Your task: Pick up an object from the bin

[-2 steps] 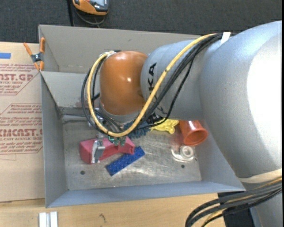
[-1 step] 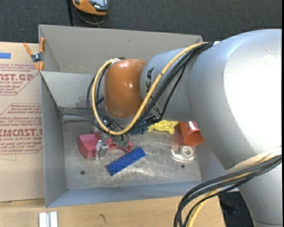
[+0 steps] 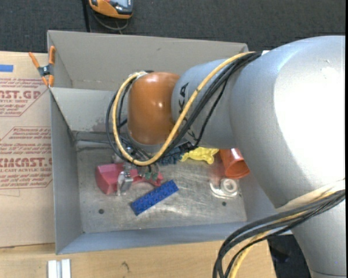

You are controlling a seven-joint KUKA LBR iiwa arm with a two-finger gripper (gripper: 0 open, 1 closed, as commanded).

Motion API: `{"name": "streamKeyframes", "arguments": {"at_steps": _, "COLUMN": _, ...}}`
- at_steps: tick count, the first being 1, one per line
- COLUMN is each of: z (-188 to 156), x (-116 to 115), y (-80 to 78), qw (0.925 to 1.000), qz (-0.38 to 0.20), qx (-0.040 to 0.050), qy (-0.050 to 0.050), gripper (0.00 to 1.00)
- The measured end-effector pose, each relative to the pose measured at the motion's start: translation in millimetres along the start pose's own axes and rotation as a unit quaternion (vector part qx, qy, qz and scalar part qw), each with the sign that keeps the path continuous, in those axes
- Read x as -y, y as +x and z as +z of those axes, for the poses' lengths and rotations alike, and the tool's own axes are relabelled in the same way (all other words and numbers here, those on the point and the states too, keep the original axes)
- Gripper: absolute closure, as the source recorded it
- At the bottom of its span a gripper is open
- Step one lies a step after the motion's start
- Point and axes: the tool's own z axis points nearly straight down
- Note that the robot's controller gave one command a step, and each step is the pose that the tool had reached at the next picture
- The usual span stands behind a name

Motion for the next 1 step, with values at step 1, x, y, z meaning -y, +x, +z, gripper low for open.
{"name": "streamKeyframes", "arguments": {"at_steps": 1, "z": -147.4, "x": 0.1, "y": -16.1, "qw": 1.0, "qz": -0.009, "qx": -0.0005, "qy": 0.002, "gripper": 1.0}}
